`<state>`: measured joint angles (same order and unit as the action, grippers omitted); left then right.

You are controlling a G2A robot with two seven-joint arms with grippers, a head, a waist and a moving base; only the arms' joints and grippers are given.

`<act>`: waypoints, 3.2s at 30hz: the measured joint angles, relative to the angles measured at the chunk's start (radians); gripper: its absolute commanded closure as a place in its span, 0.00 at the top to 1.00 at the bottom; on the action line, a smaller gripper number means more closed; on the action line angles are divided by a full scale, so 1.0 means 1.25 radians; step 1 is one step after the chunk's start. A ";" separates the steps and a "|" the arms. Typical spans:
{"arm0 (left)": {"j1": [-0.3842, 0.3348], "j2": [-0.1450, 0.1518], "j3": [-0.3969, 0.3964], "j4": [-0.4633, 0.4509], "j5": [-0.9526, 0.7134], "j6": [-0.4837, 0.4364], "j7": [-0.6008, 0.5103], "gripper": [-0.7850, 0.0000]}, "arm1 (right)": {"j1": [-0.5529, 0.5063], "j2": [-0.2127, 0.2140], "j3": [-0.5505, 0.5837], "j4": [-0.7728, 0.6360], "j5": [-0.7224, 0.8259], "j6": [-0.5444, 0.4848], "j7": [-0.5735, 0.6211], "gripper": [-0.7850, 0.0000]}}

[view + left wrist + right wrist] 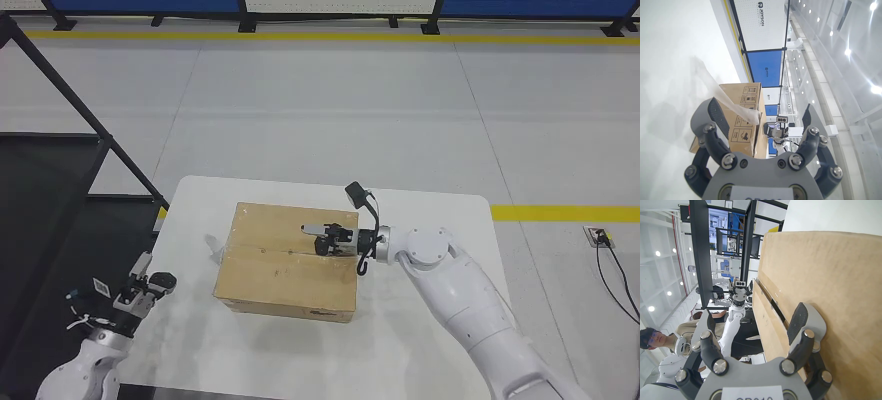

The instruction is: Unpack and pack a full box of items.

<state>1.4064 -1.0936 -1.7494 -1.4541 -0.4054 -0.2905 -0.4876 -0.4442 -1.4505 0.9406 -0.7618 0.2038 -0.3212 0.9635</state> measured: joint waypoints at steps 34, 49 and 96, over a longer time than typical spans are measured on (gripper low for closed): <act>0.021 0.017 0.075 -0.121 0.944 0.038 0.333 1.00 | -0.024 0.014 0.029 -0.061 -0.034 -0.009 -0.001 1.00; 0.061 0.014 0.096 -0.132 1.187 0.122 0.401 1.00 | -0.155 0.063 0.095 -0.379 -0.215 -0.067 -0.048 1.00; -0.263 -0.048 0.292 0.302 1.324 0.226 0.751 1.00 | -0.059 0.027 0.013 -0.171 -0.115 0.038 -0.059 1.00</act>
<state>1.0780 -1.1537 -1.3839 -1.0770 1.2493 -0.0076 0.4512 -0.5181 -1.4169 0.9574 -0.9756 0.0598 -0.2740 0.8892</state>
